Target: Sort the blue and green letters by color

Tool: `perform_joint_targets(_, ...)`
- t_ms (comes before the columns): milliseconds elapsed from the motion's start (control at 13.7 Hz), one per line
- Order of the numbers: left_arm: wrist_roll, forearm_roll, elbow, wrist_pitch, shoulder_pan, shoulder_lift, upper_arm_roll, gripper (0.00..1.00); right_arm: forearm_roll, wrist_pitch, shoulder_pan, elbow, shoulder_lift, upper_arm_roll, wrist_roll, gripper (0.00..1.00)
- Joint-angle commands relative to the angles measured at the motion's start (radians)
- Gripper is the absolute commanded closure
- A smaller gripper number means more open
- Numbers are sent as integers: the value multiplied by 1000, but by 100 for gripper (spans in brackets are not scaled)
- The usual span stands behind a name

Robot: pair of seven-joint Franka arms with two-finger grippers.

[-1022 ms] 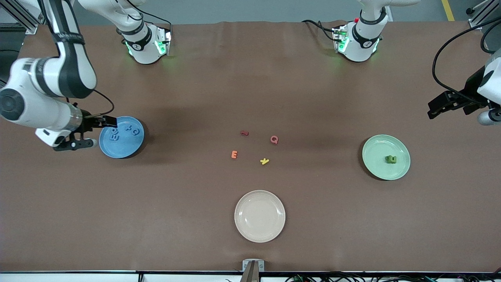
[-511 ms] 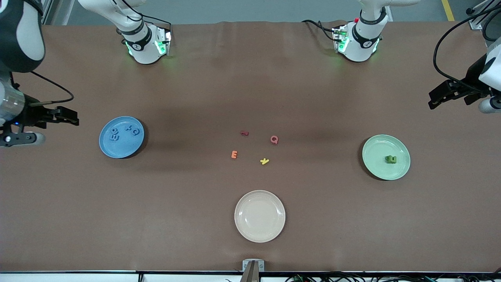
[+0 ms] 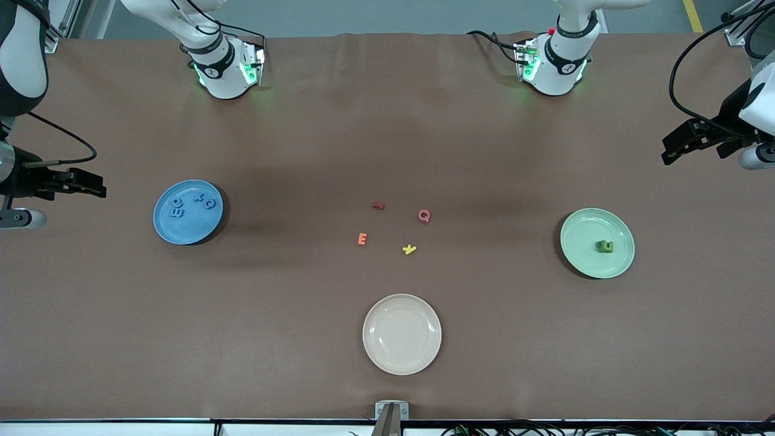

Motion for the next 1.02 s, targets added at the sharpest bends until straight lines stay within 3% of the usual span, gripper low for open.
perform_joint_targets(0, 10, -16, -16, 15, -4, -13, -7, 0, -12, -24, -12, 67, 21, 7, 13, 0)
perform_joint_targets(365, 13, -16, -16, 3, -1, -24, -30, 0, 19, -84, -31, 58, 19, 7, 2, 0)
perform_joint_targets(949, 13, -14, -14, -39, 6, -28, -39, 0, 11, -70, -58, -38, -71, 33, 1, 0)
